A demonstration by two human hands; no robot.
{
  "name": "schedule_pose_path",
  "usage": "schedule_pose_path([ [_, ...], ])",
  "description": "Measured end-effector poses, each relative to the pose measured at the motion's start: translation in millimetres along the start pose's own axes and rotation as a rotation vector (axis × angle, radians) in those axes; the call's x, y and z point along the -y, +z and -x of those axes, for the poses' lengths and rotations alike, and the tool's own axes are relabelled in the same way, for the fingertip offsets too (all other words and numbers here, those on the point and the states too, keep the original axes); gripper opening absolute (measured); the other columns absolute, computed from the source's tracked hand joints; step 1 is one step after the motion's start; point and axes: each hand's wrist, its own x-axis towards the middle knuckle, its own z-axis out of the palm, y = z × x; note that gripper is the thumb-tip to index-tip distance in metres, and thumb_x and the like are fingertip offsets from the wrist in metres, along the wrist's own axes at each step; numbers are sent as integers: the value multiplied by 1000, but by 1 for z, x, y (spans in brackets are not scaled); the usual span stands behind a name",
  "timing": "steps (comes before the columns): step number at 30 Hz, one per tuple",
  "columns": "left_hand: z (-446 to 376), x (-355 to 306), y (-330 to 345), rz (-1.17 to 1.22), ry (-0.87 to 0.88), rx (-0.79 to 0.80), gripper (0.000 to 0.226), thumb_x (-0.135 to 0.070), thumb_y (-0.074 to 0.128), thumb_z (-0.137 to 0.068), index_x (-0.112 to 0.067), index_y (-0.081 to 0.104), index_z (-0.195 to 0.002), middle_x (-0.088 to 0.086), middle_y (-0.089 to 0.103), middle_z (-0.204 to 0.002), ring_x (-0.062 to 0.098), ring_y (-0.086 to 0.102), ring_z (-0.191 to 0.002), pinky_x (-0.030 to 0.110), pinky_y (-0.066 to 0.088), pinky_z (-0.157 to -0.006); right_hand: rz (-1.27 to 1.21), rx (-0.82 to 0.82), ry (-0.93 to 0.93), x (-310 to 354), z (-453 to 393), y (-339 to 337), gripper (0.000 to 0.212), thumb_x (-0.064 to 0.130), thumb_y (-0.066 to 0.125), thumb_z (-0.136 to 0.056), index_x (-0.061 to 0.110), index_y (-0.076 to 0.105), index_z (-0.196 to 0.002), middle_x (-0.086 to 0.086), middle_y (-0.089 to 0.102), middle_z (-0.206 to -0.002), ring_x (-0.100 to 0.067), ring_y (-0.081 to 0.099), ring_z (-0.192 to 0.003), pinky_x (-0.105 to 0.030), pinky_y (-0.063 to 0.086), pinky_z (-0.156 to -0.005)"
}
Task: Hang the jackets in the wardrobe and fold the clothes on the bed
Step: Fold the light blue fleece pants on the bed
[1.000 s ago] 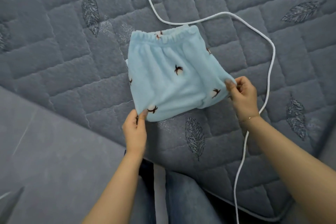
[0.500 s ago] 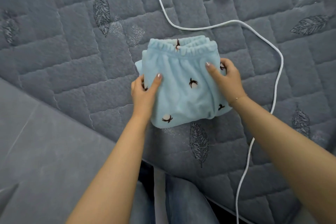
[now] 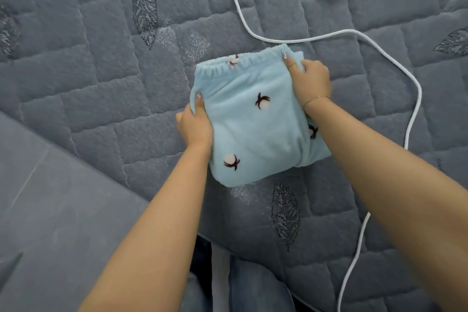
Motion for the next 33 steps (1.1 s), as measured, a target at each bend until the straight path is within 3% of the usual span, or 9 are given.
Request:
schedule_pose_path([
  [3, 1, 4, -10, 122, -171, 84, 48, -71, 54, -83, -24, 46, -94, -1, 57, -104, 15, 60, -90, 35, 51, -82, -200, 89, 140, -17, -3, -7, 53, 73, 61, -76, 23, 47, -86, 2, 52, -106, -13, 51, -95, -28, 44, -83],
  [7, 20, 22, -31, 341, -285, 593, 70, -79, 50, -80, -34, 56, -133, -8, 67, -125, 12, 63, -115, 37, 49, -100, -434, 488, 184, -59, 17, -37, 83, 76, 66, -66, 22, 53, -127, 4, 69, -116, -15, 68, -103, -37, 56, -88],
  [10, 37, 39, -35, 490, -272, 692, 67, -64, 61, -83, -30, 50, -139, -6, 62, -134, 13, 58, -124, 38, 48, -102, -487, 689, 130, -74, 38, -46, 62, 63, 68, -76, 36, 53, -129, 10, 67, -123, -12, 66, -108, -28, 58, -81],
  [13, 42, 38, -35, 491, -297, 705, 59, -51, 71, -82, -26, 58, -134, 0, 65, -130, 19, 61, -120, 43, 44, -104, -439, 726, 157, -63, 53, -43, 55, 58, 74, -73, 39, 58, -122, 11, 70, -116, -10, 69, -100, -27, 57, -75],
  [17, 46, 27, -56, 532, -336, 737, 51, -54, 75, -78, -30, 68, -122, 4, 68, -125, 26, 65, -115, 46, 49, -98, -572, 742, 329, -37, 79, -48, 53, 67, 73, -66, 33, 74, -106, -5, 73, -109, -24, 72, -95, -33, 59, -68],
  [21, 62, 14, -123, 650, -305, 695, 49, -45, 73, -83, -25, 66, -126, 7, 67, -125, 28, 65, -114, 39, 56, -84, -626, 761, 288, 15, 121, -51, 56, 62, 74, -71, 31, 69, -117, -6, 71, -116, -27, 70, -101, -34, 59, -71],
  [27, 105, -10, -300, 673, -177, 608, 58, -53, 70, -82, -29, 58, -133, 3, 68, -124, 23, 66, -112, 33, 58, -79, -598, 806, 66, 159, 209, -35, 58, 51, 85, -67, 27, 69, -117, -5, 72, -113, -25, 71, -99, -32, 59, -71],
  [30, 130, -10, -418, 714, -99, 465, 62, -54, 72, -78, -26, 59, -132, 4, 69, -121, 25, 66, -111, 36, 54, -82, -533, 845, -102, 262, 275, -9, 38, 43, 84, -67, 30, 73, -101, 2, 72, -108, -6, 72, -86, -17, 56, -63],
  [33, 166, -3, -545, 844, -28, 260, 51, -44, 72, -81, -23, 63, -126, 4, 72, -114, 22, 69, -105, 31, 55, -77, -470, 999, -232, 368, 362, 28, 50, 47, 85, -68, 32, 70, -114, 4, 74, -108, -14, 72, -94, -24, 58, -67],
])
